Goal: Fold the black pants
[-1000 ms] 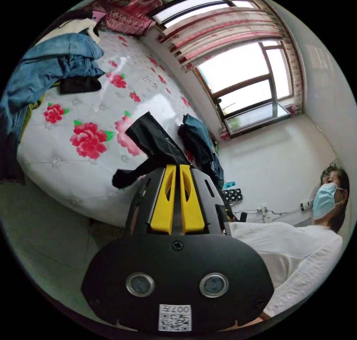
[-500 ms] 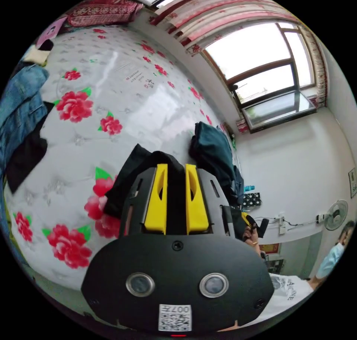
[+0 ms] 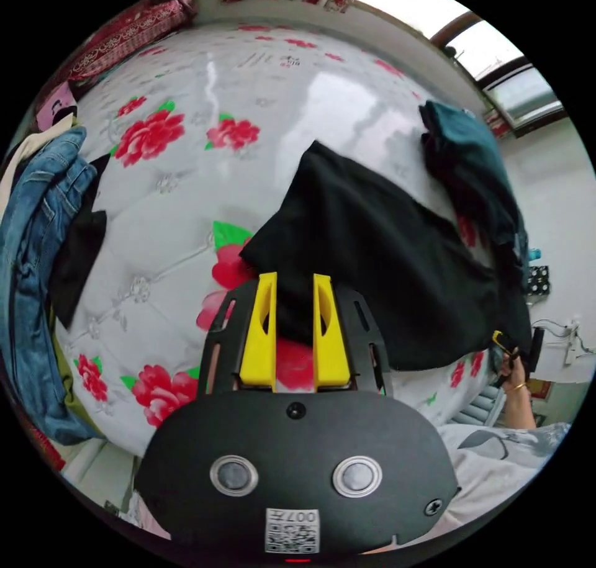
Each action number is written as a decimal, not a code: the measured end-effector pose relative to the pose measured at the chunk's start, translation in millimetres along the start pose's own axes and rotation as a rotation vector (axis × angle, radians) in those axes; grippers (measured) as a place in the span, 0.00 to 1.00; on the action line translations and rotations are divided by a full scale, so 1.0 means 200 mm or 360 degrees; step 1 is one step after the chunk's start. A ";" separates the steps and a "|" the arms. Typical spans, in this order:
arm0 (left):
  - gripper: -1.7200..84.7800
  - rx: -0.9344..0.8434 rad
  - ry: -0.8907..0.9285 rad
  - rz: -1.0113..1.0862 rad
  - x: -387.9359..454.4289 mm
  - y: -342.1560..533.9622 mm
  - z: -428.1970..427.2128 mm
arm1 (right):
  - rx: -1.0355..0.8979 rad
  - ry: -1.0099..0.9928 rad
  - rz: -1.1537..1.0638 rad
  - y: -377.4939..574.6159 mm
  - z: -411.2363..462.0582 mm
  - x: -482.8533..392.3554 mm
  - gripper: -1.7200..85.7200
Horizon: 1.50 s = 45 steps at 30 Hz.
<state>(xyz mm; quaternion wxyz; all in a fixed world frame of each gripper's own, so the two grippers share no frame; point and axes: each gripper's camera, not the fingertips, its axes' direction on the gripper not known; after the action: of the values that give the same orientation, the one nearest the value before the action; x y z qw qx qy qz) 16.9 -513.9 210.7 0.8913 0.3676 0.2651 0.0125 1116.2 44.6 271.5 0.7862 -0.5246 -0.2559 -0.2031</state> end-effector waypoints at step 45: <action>0.01 0.0148 0.0543 0.0287 0.39 0.49 0.07 | 0.0645 -0.0316 -0.0678 0.01 -0.44 -0.86 0.10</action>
<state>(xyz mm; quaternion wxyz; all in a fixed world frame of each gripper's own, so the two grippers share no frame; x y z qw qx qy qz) 106.9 -435.0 247.4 0.8108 0.4231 0.3787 0.1420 999.0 -26.9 135.9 0.7857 -0.3089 -0.4710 -0.2558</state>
